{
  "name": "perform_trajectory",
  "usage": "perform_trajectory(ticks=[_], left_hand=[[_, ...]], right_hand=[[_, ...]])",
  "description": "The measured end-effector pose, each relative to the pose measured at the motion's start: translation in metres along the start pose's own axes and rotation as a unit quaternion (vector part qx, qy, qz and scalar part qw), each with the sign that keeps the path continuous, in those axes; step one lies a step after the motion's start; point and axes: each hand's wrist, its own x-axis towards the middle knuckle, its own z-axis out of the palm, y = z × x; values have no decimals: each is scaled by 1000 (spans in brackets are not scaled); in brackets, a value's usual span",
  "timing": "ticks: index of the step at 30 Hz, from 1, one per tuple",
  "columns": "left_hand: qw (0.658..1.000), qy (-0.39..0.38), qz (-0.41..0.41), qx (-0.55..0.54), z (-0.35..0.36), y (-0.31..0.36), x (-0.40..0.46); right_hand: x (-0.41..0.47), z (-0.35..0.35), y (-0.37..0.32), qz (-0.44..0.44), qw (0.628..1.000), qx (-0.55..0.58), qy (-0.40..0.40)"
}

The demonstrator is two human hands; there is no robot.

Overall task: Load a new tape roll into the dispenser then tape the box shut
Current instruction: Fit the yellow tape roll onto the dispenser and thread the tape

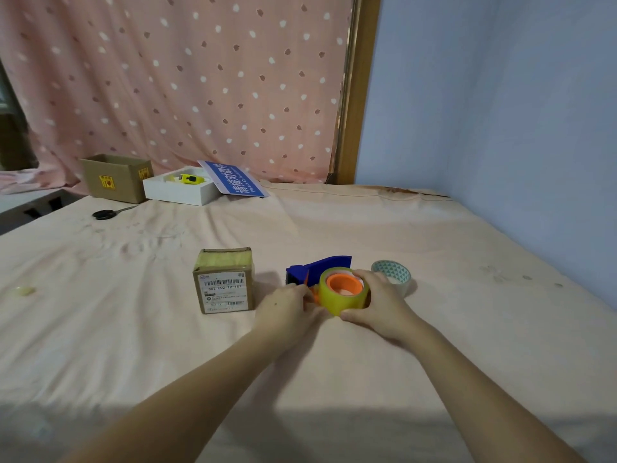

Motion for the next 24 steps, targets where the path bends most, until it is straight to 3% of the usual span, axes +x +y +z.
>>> perform_trajectory(ticks=[13,24], left_hand=[[996,36,-15,-78,5,-6,2],[985,14,-113,-129,2,-15,8]], right_hand=[[-1,0,-1,4,1000,-3,5],[7,-12,0,67,992,13,-107]])
